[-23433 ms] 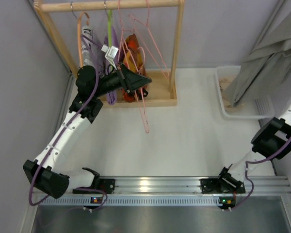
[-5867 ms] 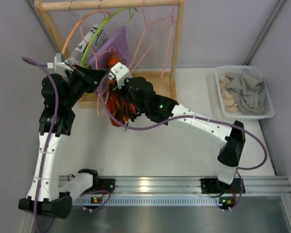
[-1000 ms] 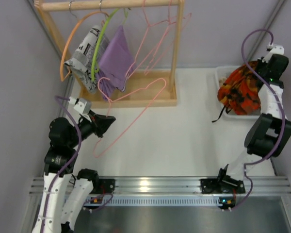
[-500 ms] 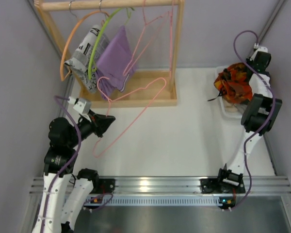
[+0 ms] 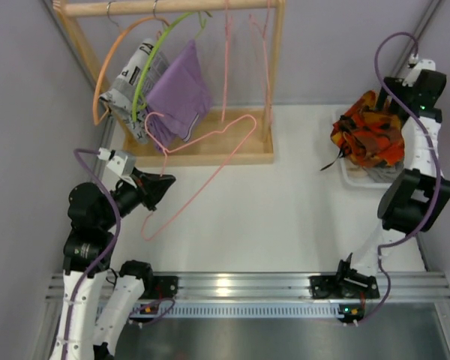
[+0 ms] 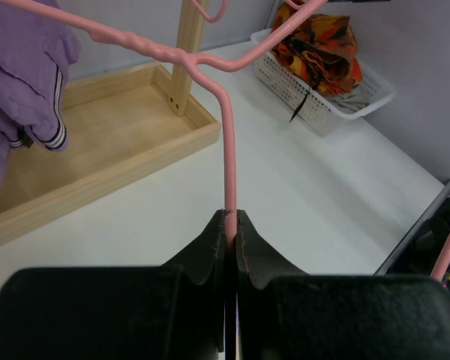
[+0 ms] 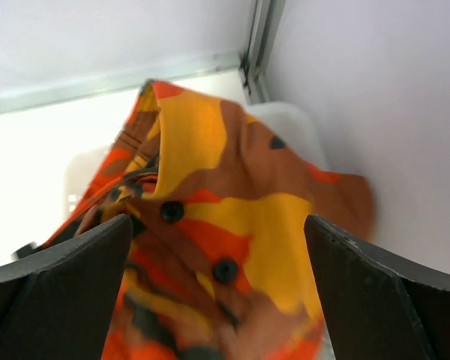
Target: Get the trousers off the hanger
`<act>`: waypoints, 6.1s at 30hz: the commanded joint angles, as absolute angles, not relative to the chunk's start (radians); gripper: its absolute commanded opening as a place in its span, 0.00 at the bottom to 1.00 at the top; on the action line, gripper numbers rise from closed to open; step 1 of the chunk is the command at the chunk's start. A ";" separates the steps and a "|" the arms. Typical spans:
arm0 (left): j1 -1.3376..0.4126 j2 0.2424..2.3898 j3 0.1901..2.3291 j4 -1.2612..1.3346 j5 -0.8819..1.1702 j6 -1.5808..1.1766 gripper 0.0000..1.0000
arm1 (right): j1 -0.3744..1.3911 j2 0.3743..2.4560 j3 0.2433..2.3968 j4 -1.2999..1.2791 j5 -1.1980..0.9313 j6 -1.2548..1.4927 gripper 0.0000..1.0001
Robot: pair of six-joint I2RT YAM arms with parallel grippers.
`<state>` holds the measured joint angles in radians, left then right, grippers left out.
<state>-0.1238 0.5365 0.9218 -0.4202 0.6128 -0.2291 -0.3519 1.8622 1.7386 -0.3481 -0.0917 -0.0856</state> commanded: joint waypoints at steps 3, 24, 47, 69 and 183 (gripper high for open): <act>-0.120 0.531 0.966 -0.385 0.598 -0.195 0.00 | -0.399 1.665 1.718 -0.445 -0.138 -0.155 1.00; -0.150 0.768 1.137 -0.282 0.362 -0.117 0.00 | 0.162 1.181 1.652 -0.287 -0.748 0.406 0.44; -0.276 0.862 1.212 -0.187 0.287 -0.287 0.00 | 0.598 1.385 1.791 -0.228 -0.640 0.454 0.70; -0.299 0.822 1.219 -0.144 0.521 -0.414 0.00 | 0.644 1.520 1.921 -0.281 -0.454 0.379 0.00; -0.314 1.655 1.799 -0.195 0.049 -0.390 0.02 | 0.285 1.278 1.516 -0.181 -0.603 0.431 0.99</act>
